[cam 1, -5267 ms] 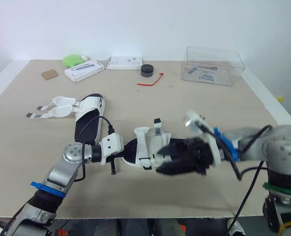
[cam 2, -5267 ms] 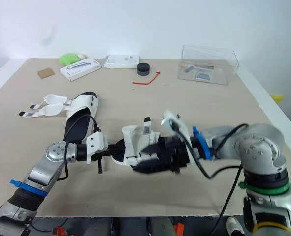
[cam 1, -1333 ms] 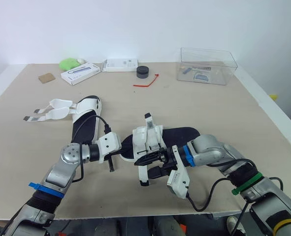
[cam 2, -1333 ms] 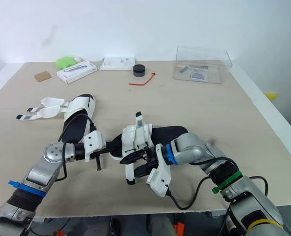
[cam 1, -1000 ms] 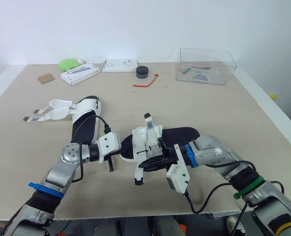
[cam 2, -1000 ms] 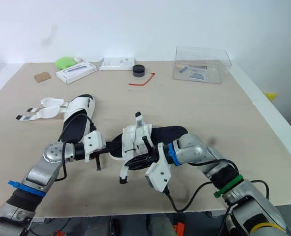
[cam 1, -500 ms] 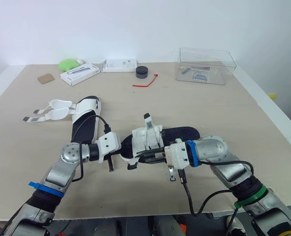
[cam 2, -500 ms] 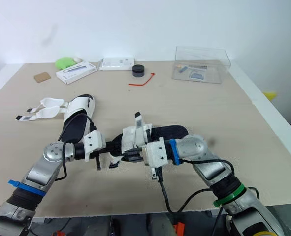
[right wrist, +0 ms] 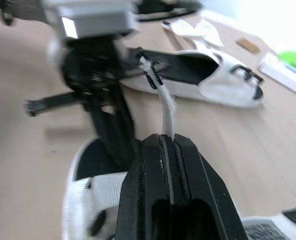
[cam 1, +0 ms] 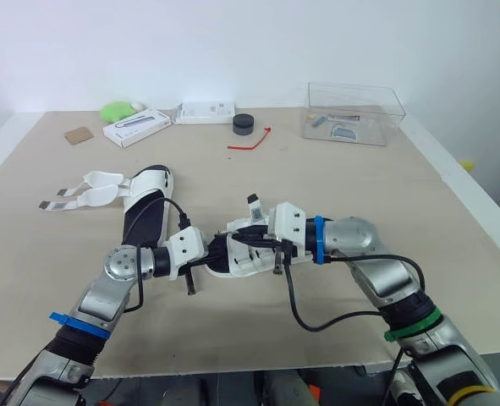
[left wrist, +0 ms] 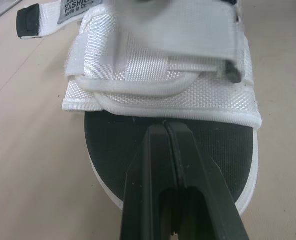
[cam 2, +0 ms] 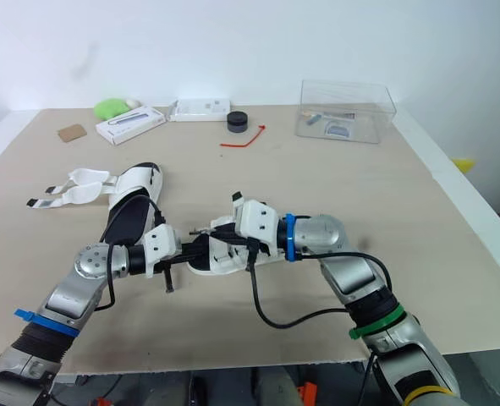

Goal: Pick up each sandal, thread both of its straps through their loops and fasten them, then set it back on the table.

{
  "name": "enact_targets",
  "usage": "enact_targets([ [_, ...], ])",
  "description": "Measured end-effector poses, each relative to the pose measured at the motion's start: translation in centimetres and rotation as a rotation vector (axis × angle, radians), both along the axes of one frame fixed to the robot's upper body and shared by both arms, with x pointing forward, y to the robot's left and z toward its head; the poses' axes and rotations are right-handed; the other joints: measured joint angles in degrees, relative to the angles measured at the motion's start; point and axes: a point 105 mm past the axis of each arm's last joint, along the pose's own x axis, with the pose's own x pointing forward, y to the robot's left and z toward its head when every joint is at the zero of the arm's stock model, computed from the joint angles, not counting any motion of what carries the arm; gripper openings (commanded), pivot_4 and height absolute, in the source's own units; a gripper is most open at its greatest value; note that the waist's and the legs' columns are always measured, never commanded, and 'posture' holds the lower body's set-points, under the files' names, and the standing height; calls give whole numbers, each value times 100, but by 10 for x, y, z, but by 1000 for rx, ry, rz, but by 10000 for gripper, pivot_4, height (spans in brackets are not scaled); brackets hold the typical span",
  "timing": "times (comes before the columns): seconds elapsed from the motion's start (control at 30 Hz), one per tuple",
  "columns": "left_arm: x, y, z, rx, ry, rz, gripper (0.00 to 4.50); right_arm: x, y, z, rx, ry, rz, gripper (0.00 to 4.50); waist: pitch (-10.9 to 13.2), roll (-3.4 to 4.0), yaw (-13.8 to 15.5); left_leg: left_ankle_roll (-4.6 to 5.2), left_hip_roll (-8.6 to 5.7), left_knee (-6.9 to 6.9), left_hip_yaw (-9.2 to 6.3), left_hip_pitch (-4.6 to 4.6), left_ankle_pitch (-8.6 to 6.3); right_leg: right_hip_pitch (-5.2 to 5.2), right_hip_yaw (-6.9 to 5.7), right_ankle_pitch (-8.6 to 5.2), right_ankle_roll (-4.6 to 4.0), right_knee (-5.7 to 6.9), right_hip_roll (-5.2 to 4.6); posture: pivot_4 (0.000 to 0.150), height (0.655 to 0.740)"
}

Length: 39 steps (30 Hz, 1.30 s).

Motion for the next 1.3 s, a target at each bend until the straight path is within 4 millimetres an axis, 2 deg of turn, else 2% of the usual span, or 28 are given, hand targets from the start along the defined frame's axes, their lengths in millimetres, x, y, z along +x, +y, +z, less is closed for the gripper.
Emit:
enact_targets([
  [0.17,0,0,0,-1,-2,1,0,11,-1,-5,-15,64,-47,362,0,0,-3,0,-1,0,5,0,0,-1,4,3,4,0,0,1500,7400],
  [0.3,0,0,0,-2,-3,1,0,19,-6,-5,-16,105,-92,13689,0,0,-2,0,-2,1,5,0,1,-1,5,4,5,0,-2,1500,7400],
  [0.37,0,-1,0,-2,-3,0,0,25,-12,-2,-8,113,-128,23550,0,0,-2,0,-2,1,6,-1,0,-1,6,4,6,0,-2,1500,7400],
  [0.4,0,-1,0,-2,-3,0,0,27,-13,-1,-7,109,-136,25912,0,0,-2,0,-2,0,5,-1,0,-1,6,3,6,-1,-2,1500,7400],
  [0.43,-1,-1,0,-3,-4,-1,0,30,-15,1,-10,99,-153,32460,0,0,-3,0,-2,0,5,-2,0,-1,5,3,6,-1,-2,1500,7400],
  [0.53,-1,-1,0,-3,-4,-1,0,33,-17,3,-15,77,-164,43012,0,0,-3,0,-3,-1,5,-3,-1,-2,6,2,6,-2,-3,1500,7400],
  [0.57,-1,-1,0,-3,-4,-1,0,33,-17,4,-15,70,-162,44194,0,0,-3,0,-3,0,5,-3,-1,-2,6,2,6,-2,-2,1500,7400],
  [0.83,-1,-1,-1,-6,0,2,0,35,-1,30,12,-28,-97,44194,0,0,-10,0,-1,0,5,-3,-1,-3,6,3,7,-2,-1,1500,7400],
  [0.97,-1,-2,-1,-11,-1,5,0,32,15,52,92,-40,-38,44194,0,0,-10,0,-2,0,6,-4,-1,-4,7,4,8,-2,-3,1500,7400],
  [1.0,-1,-1,-1,-14,-2,8,0,31,20,56,102,-33,-14,39071,0,0,-10,0,-2,0,6,-4,-1,-3,6,4,7,-2,-4,1500,7400],
  [1.07,-1,-2,-1,-16,-2,7,0,28,25,57,104,-9,19,33230,-2,-2,-10,0,-2,0,5,-4,-1,-3,5,6,2,-2,-5,1500,7400],
  [1.1,-1,-2,-1,-15,-2,6,0,30,27,50,87,26,27,27175,-3,-4,-11,0,-2,0,6,-3,-1,-3,5,17,-17,-2,-5,1500,7400],
  [1.13,-1,-2,-1,-15,-3,6,0,31,27,47,79,40,26,26073,-3,-4,-11,0,-2,0,6,-4,-1,-3,5,21,-23,-3,-5,1500,7400],
  [1.17,-1,-2,0,-16,-4,2,0,38,24,20,5,130,8,17284,-2,-4,-12,0,-3,-1,7,-11,-2,-9,5,20,-26,-4,-6,1500,7400],
  [1.23,-1,-2,0,-17,-3,1,0,41,22,9,-40,156,-2,12759,-2,-4,-12,0,-3,-1,5,-12,-2,-11,4,20,-27,-3,-6,1500,7400],
  [1.3,-1,-2,0,-17,-4,2,0,45,21,0,-96,176,-13,12759,-2,-3,-13,0,-3,-1,7,-12,-2,-11,4,20,-27,-4,-5,1500,7400],
])
